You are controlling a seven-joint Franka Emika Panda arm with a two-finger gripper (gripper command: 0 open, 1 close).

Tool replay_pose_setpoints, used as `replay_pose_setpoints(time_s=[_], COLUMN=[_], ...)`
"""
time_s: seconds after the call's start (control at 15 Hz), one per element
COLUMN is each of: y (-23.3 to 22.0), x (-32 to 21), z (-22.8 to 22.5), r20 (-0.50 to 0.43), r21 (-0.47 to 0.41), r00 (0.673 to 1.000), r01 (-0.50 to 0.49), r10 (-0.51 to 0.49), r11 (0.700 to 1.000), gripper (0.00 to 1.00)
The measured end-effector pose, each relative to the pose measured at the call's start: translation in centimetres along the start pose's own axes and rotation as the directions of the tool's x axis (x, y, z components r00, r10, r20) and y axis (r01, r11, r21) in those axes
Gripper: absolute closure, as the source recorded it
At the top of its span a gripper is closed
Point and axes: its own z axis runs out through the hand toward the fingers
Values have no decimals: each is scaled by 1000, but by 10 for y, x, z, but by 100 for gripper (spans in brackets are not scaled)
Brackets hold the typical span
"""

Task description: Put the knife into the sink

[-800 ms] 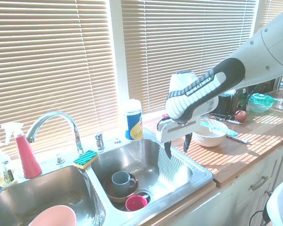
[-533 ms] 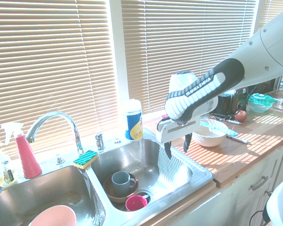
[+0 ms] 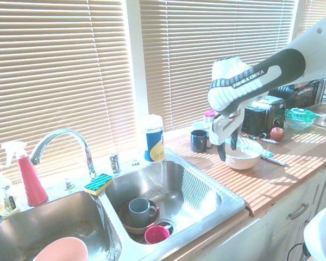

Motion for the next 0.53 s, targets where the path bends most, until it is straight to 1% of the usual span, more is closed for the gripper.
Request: replay_pose_setpoints(time_s=[0.27, 0.4, 0.53], y=[59, 80, 91], x=[25, 37, 45], z=[21, 30, 37], r20=[-13, -28, -39], r21=[-35, -27, -14], r00=[997, 993, 989], r01=[-76, -118, -146], r10=[76, 117, 146], r11=[996, 993, 989], gripper=[0, 0, 0])
